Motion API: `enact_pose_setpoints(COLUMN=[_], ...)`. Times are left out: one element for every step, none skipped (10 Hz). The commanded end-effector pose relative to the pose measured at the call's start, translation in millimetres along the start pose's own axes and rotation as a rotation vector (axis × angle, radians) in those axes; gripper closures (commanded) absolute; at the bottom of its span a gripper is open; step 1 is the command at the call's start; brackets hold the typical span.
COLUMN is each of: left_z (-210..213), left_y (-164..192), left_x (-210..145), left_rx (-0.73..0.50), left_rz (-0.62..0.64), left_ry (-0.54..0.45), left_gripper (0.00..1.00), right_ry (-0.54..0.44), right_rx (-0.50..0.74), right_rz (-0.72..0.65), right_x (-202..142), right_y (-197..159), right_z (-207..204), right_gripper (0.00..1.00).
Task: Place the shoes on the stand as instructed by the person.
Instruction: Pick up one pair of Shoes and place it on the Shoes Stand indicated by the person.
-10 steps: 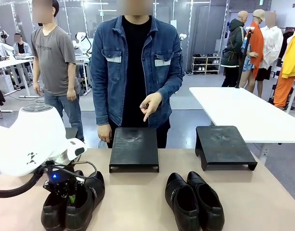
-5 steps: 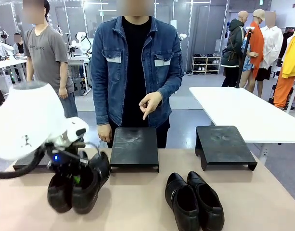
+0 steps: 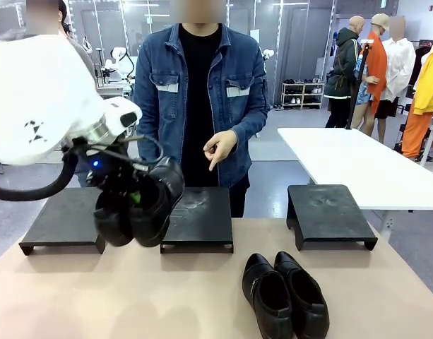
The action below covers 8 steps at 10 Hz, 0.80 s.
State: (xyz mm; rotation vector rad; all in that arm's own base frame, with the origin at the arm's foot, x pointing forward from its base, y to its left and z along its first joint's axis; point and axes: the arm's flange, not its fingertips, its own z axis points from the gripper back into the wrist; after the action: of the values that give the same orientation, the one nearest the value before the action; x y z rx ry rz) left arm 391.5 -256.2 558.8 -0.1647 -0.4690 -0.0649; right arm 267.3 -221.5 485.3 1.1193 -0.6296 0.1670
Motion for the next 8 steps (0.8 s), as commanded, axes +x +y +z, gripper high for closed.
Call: enact_pose_setpoints(left_z=[-11, -20, -29, -40, -53, -70, -83, -97], left_y=[-29, -42, -55, -66, -75, -81, -83, -85], left_x=[30, 43, 56, 69, 81, 98, 109, 115], left_rx=[-0.032, -0.046, -0.044, -0.039, 0.001, 0.055, 0.062, 0.053], left_rz=[0.029, 0.029, 0.03, 0.035, 0.035, 0.04, 0.059, 0.059], left_ry=[-0.082, -0.11, -0.141, -0.163, -0.193, -0.246, -0.249, -0.23], left_gripper=[1.0, 1.0, 1.0, 1.0, 1.0, 1.0, 1.0, 1.0], right_ry=[-0.009, -0.009, -0.009, -0.009, -0.009, -0.009, -0.009, -0.009], right_rx=[0.011, 0.011, 0.011, 0.011, 0.011, 0.011, 0.011, 0.011], right_rz=[0.019, 0.019, 0.019, 0.019, 0.019, 0.019, 0.019, 0.019], right_x=[1, 1, 1, 1, 1, 1, 1, 1], right_y=[1, 1, 1, 1, 1, 1, 1, 1], right_z=[1, 1, 1, 1, 1, 1, 1, 1], right_gripper=[0.0, 0.0, 0.0, 0.0, 0.0, 0.0, 0.0, 0.0])
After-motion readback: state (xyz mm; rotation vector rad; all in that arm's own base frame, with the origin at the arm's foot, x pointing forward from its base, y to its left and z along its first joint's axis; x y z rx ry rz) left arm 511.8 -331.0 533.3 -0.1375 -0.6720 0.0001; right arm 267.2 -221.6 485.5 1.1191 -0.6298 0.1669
